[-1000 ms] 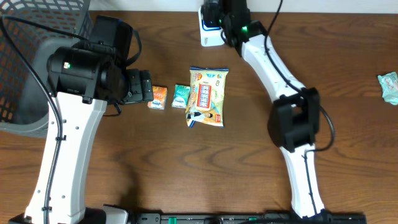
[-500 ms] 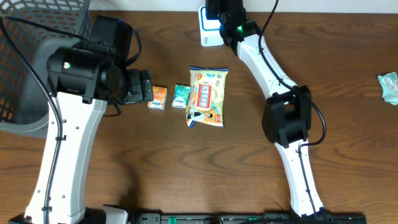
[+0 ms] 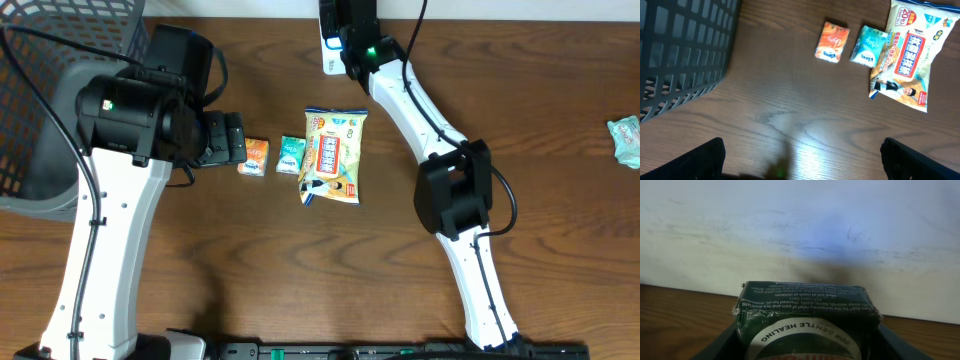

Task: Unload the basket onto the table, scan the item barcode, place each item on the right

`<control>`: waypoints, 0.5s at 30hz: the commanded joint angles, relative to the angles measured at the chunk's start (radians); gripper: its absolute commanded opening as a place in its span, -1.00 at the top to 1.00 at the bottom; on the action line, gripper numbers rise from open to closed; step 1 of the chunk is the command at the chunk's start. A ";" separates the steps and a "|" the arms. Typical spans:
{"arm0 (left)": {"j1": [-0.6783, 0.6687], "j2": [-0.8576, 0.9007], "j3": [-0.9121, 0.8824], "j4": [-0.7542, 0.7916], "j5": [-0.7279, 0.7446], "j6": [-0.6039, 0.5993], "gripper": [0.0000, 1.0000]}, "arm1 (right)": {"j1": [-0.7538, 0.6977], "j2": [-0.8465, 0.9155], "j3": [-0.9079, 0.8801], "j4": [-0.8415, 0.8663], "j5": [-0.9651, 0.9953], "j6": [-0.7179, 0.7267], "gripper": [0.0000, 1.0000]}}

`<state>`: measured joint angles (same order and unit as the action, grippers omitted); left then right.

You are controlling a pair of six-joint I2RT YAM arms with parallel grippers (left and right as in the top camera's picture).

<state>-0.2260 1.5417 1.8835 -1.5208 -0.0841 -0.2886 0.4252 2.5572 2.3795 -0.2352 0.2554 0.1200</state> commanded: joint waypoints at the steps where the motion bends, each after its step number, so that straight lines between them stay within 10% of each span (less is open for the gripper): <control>1: 0.000 0.000 -0.003 -0.005 -0.005 -0.005 -0.95 | 0.004 0.014 0.012 0.000 0.051 -0.025 0.06; 15: 0.000 0.000 -0.003 -0.005 -0.005 -0.005 -0.96 | -0.080 -0.169 0.015 -0.208 0.056 0.075 0.09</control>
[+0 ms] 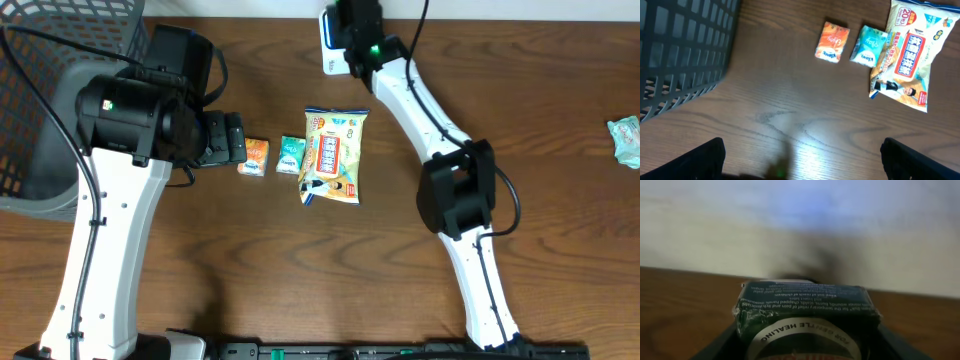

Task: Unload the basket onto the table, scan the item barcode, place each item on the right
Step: 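Carry the Zam-Buk box to the far right and release it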

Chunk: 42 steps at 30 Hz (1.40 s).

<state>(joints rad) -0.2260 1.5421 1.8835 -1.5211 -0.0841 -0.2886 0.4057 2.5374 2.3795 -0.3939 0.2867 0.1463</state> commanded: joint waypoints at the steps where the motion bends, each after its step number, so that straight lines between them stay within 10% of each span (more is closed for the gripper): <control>1: 0.000 0.000 -0.003 -0.004 -0.005 -0.005 -0.96 | -0.077 -0.171 0.015 -0.084 0.025 0.056 0.10; 19: 0.000 0.000 -0.003 -0.004 -0.005 -0.005 -0.96 | -0.592 -0.250 -0.007 -0.845 0.018 0.005 -0.04; 29: 0.000 0.000 -0.003 -0.004 -0.005 -0.005 -0.96 | -0.799 -0.134 -0.007 -0.908 -0.044 0.010 -0.07; 42: 0.000 0.000 -0.003 -0.004 -0.005 -0.005 -0.96 | -0.899 -0.085 -0.008 -0.906 -0.072 0.011 -0.69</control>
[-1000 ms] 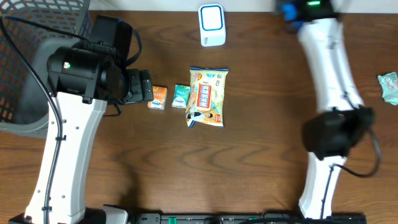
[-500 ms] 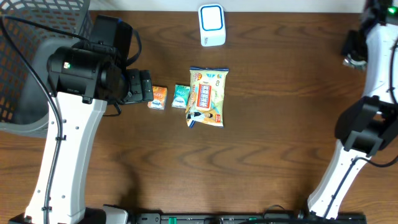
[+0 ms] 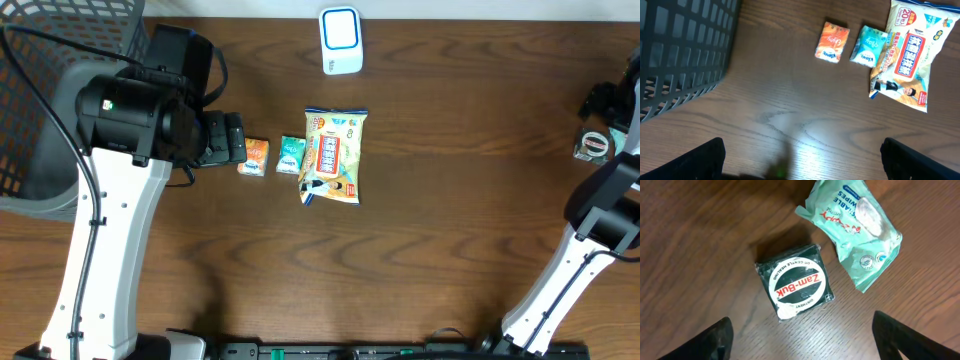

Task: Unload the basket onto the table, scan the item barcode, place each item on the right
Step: 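Carry the Zam-Buk box to the far right and release it, then move the right gripper back to the yellow wipes pack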

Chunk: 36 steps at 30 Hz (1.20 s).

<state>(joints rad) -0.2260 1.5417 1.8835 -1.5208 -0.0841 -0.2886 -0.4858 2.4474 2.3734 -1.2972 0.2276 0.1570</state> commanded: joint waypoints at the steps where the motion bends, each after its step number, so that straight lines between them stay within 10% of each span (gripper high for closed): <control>1: 0.000 0.000 -0.003 -0.004 -0.005 -0.005 -0.95 | -0.010 0.005 -0.002 -0.005 -0.030 0.000 -0.73; 17: 0.000 0.000 -0.003 -0.004 -0.005 -0.005 -0.96 | 0.058 -0.297 0.001 -0.393 -0.684 0.055 -0.99; 36: 0.000 0.000 -0.003 -0.004 -0.005 -0.005 -0.96 | 0.521 -0.475 -0.280 -0.402 -0.830 0.037 -0.99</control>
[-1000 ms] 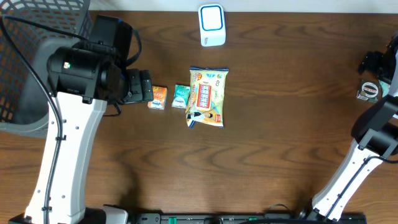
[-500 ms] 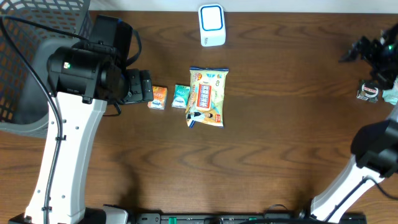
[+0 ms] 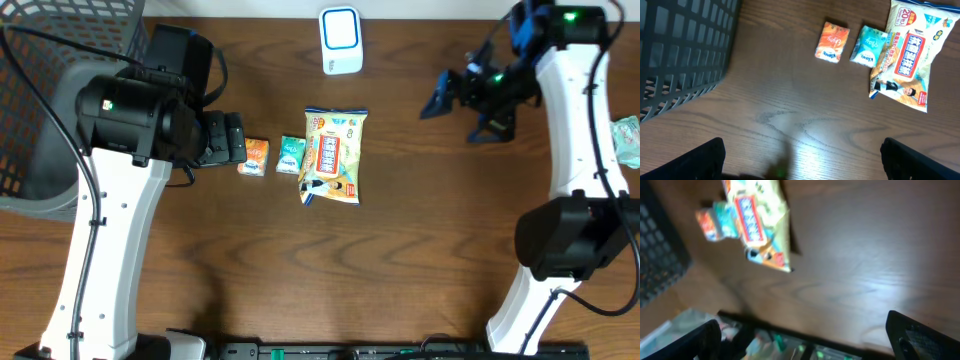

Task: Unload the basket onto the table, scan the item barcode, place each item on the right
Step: 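Move the right gripper back to the yellow wipes pack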

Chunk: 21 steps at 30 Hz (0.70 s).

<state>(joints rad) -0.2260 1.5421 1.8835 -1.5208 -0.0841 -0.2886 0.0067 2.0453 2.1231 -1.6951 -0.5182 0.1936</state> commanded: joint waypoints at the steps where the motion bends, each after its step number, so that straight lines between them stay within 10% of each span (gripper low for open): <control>1: 0.000 0.000 -0.003 -0.004 -0.005 -0.005 -0.95 | 0.038 -0.086 -0.041 -0.004 -0.091 0.000 -0.99; 21: 0.000 0.000 -0.003 -0.004 -0.005 -0.005 -0.96 | 0.271 -0.277 -0.063 -0.004 0.066 -0.016 -0.99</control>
<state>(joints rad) -0.2260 1.5421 1.8835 -1.5208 -0.0841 -0.2886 0.2333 1.7863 2.0651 -1.6966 -0.5388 0.1925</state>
